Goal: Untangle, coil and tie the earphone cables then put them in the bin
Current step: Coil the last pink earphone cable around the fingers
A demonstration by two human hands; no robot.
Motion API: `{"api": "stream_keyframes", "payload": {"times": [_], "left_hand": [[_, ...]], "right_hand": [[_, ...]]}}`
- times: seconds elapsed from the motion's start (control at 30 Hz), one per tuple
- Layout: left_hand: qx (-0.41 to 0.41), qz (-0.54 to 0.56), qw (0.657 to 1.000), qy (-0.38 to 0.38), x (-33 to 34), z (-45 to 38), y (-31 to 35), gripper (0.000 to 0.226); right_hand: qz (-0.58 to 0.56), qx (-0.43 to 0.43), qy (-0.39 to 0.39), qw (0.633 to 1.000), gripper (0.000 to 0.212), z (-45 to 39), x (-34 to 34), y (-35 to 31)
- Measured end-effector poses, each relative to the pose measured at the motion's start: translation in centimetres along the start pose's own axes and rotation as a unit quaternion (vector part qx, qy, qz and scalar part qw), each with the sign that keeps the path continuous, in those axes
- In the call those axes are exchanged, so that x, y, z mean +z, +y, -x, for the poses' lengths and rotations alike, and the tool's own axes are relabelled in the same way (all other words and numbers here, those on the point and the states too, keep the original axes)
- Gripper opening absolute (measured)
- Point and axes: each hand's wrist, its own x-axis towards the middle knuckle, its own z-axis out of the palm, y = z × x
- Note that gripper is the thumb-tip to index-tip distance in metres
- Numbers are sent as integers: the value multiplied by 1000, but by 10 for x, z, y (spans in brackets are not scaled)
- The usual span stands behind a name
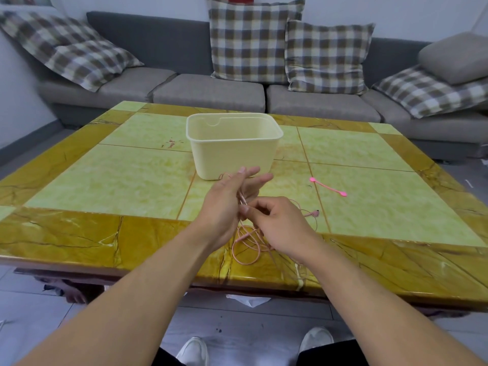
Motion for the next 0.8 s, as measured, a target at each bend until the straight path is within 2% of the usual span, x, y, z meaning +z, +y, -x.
{"api": "stream_keyframes", "payload": {"times": [0.13,0.23,0.33,0.43,0.6,0.7,0.8], "left_hand": [[-3,23,999,37,1,-1,4,35],[-16,106,992,62,-9,-7,14,32],[-63,150,987,10,-17,-6,22,40],[-82,115,989,-34,-16,-2,17,46],[-47,112,992,-39,-7,-2,11,36],[-44,115,991,-50,-7,-2,9,36],[-51,116,991,-50,-3,-3,4,37]], "right_hand": [[28,-14,13,999,19,1,-3,1],[-2,-2,-20,1000,12,3,-16,7],[-5,25,-6,1000,14,2,-28,15],[3,28,38,999,15,1,-34,17],[-3,-6,86,996,19,5,-37,13],[-41,-33,92,994,12,9,-30,8],[-3,-34,89,995,18,10,-20,6]]}}
